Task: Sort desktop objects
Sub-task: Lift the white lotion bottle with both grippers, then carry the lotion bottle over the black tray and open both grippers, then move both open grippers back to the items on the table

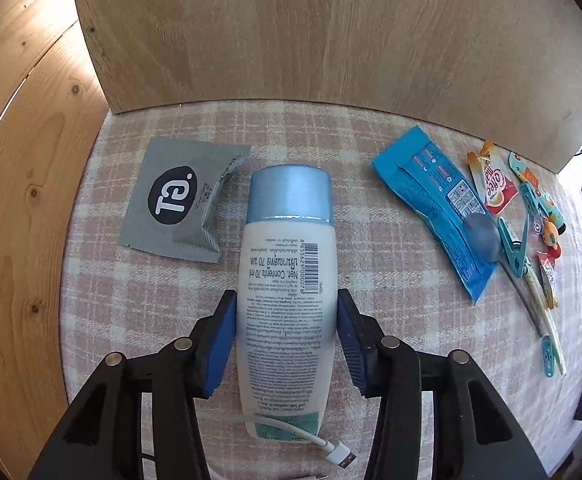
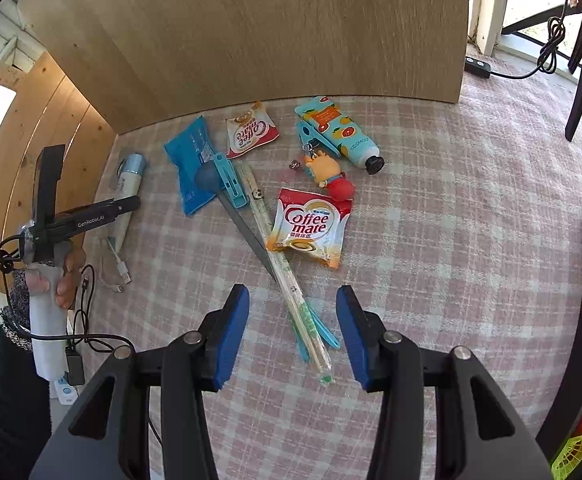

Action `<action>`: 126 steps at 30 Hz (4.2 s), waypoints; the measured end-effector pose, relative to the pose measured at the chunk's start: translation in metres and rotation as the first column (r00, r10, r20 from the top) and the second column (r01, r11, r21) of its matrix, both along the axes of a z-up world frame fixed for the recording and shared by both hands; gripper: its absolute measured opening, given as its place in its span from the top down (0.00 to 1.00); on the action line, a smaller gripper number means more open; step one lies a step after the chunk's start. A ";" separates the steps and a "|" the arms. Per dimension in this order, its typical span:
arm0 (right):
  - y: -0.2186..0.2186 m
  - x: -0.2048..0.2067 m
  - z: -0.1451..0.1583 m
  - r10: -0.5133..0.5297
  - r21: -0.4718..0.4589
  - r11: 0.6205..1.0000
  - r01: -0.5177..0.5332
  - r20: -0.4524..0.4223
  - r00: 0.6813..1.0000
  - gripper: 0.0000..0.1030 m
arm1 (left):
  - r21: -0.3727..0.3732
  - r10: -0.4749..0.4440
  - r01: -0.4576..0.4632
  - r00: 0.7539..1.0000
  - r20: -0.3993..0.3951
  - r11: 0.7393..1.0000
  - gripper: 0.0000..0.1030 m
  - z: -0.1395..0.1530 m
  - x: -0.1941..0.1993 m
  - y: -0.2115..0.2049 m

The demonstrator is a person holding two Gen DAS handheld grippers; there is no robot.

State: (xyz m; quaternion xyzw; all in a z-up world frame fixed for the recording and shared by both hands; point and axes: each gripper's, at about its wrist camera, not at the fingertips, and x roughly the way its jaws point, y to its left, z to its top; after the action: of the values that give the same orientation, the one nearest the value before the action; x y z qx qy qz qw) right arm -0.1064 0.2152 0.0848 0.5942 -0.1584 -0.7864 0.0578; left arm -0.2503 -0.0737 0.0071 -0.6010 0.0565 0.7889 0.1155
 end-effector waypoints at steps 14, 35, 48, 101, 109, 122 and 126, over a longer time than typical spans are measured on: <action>-0.009 -0.001 -0.011 0.004 -0.053 0.999 -0.003 0.014 1.000 0.57 | 0.151 -0.129 0.127 0.992 0.000 0.980 0.56 0.004 0.094 0.104; -0.016 0.021 -0.047 0.008 -0.142 0.990 0.004 0.082 0.997 0.57 | 0.292 -0.156 0.143 0.987 0.023 0.946 0.59 -0.005 0.179 0.144; -0.028 0.019 -0.053 0.028 -0.168 0.986 -0.010 0.108 0.994 0.58 | 0.296 -0.132 0.120 0.991 0.020 0.948 0.63 -0.006 0.186 0.137; 0.424 0.218 0.083 -0.395 0.082 0.909 0.409 -0.146 0.907 0.54 | 0.388 -0.441 0.458 0.887 -0.138 0.799 0.46 0.117 0.292 0.612; 0.433 0.218 0.077 -0.396 0.056 0.911 0.408 -0.149 0.906 0.53 | 0.372 -0.406 0.433 0.901 -0.151 0.821 0.47 0.118 0.283 0.595; 0.391 0.206 0.077 -0.348 0.034 0.933 0.358 -0.170 0.922 0.53 | 0.300 -0.336 0.382 0.922 -0.195 0.874 0.47 0.126 0.276 0.533; 0.369 0.199 0.075 -0.324 0.034 0.942 0.334 -0.168 0.931 0.53 | 0.287 -0.296 0.341 0.936 -0.190 0.895 0.47 0.122 0.268 0.499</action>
State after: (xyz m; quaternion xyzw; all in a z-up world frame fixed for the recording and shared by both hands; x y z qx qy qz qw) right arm 0.0922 0.5843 0.1599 0.4957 -0.2264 -0.8346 -0.0807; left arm 0.0177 0.4257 0.1295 -0.4998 0.0353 0.7986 0.3336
